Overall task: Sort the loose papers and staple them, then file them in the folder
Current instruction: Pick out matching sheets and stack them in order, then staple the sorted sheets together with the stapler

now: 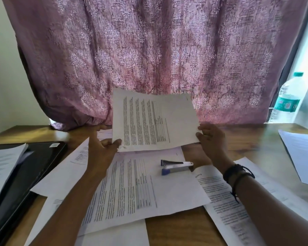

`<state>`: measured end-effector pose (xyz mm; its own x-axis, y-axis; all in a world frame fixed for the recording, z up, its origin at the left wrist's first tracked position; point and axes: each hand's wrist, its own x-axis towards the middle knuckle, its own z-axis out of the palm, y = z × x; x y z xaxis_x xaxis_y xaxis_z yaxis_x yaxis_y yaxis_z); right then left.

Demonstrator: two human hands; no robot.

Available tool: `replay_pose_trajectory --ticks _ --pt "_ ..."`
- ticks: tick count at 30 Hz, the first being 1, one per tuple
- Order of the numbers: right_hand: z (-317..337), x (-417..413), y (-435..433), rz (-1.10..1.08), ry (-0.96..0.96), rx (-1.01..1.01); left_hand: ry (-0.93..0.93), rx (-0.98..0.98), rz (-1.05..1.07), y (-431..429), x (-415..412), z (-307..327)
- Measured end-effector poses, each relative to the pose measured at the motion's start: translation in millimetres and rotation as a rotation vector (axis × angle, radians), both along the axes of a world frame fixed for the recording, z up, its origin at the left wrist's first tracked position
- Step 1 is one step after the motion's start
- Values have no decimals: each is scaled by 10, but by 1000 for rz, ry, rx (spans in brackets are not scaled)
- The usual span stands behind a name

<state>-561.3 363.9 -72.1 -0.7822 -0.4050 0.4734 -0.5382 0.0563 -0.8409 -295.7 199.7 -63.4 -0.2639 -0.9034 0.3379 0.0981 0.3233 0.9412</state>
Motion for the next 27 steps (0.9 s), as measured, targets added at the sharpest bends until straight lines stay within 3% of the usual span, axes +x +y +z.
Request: replay_pose_trajectory --ticks 3,8,9,11,13,14,16,19,24,25,27 --pt "48 -26 -12 -1 30 29 0 40 -40 -29 29 48" --pt "-23 -57 7 127 -260 158 -102 392 -94 -90 33 15" --pt "-41 -58 18 96 -216 261 -120 421 -91 -88 21 -2" --pt "-34 -10 40 -57 102 519 -155 434 -58 -84 -6 -22" --pt "98 183 76 23 376 504 -172 430 -44 -60 -22 -6" --pt "192 305 93 177 417 490 -165 434 -51 -45 -28 6" --pt "326 552 99 490 406 687 -156 442 -74 -12 -25 41" --pt "278 708 62 600 433 995 -158 496 -132 70 -7 131" --pt "266 690 78 558 470 824 -165 483 -275 212 37 187" --pt "301 714 75 566 407 741 -174 489 -265 218 30 177" --pt "396 844 75 654 66 504 -154 513 -243 244 -10 161"
